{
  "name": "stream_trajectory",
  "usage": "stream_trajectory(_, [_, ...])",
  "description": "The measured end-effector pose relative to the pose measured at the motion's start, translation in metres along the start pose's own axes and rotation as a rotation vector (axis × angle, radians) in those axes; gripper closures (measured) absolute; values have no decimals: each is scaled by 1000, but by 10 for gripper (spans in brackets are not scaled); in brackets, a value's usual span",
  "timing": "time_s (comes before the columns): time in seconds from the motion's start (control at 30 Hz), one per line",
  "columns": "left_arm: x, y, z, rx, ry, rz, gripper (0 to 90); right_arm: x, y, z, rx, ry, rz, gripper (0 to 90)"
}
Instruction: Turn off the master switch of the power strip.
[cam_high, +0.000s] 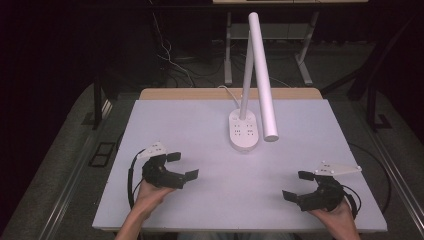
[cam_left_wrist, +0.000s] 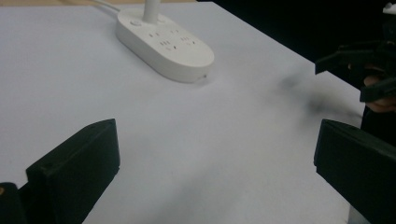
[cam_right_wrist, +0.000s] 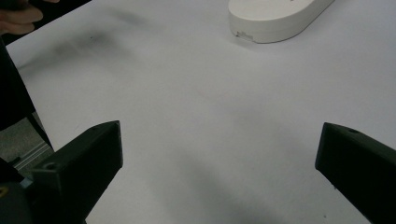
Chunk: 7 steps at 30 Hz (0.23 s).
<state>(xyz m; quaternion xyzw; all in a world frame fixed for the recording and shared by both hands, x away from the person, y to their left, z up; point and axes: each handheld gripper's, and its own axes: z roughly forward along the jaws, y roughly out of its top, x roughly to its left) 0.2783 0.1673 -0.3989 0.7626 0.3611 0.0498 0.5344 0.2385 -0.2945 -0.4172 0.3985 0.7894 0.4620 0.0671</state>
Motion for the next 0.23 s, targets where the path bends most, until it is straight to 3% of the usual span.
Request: stream_trajectory(0.23, [3, -16, -8, -3, 9, -23, 0, 2, 1, 3, 7, 7, -3, 0])
